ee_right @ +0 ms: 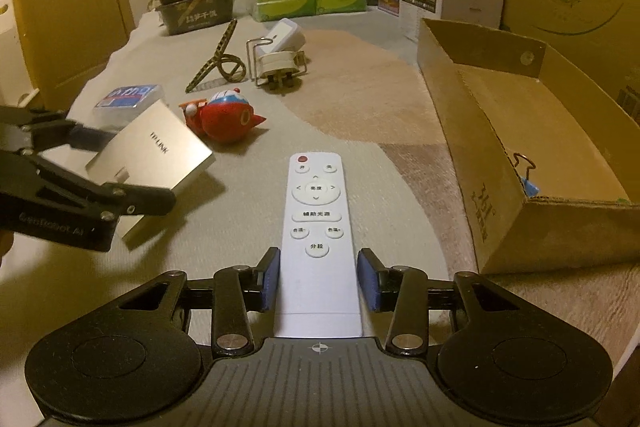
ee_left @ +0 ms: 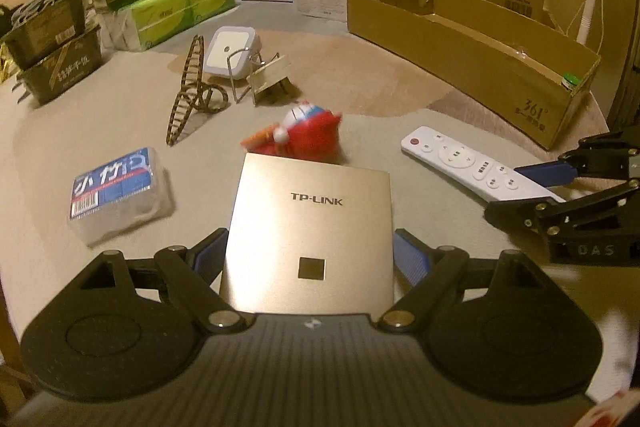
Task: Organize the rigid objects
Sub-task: 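Carry the TP-LINK box and remote over the cardboard tray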
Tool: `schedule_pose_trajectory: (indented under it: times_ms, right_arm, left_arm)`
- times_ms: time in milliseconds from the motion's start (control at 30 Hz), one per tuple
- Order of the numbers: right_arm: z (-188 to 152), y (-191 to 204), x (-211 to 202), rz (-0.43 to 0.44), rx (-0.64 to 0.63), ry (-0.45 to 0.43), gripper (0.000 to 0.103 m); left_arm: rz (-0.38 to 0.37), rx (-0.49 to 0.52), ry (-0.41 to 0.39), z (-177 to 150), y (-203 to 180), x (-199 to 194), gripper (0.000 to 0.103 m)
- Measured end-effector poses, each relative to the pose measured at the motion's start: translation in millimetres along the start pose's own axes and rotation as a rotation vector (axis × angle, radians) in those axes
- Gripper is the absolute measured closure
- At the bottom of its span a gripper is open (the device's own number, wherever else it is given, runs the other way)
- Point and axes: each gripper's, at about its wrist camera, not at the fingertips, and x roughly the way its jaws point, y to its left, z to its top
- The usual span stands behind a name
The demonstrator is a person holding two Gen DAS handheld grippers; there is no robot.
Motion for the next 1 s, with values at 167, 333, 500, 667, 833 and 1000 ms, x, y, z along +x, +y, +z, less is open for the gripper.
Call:
schedule_pose_trajectory:
  times_ms: [167,333,500,667,833,1000]
  right_arm:
    - [-1.1,6.5,0.1,-0.022,-0.036,-0.01,0.064]
    - [-1.8,7.9,-5.6,-0.027,-0.026,-0.024,0.064]
    - [1.7,7.5,-17.3,-0.029,-0.011,-0.057,0.064]
    - [9.3,6.4,-32.0,-0.036,-0.004,-0.096,0.064]
    - [17.2,5.4,-46.9,-0.037,-0.001,-0.127,0.064]
    - [22.1,2.0,-62.3,-0.044,0.017,-0.157,0.064]
  left_arm:
    - [0.002,-0.005,0.001,-0.5,-2.7,-3.9,0.018]
    - [0.001,-0.019,-0.003,2.8,-5.1,-9.2,0.018]
    - [-0.003,-0.045,-0.012,9.0,-6.7,-16.5,0.018]
    - [0.012,-0.069,-0.02,16.6,-9.2,-23.4,0.018]
    - [0.022,-0.114,-0.026,24.8,-11.3,-30.7,0.018]
    - [0.021,-0.14,-0.029,30.9,-19.7,-37.6,0.018]
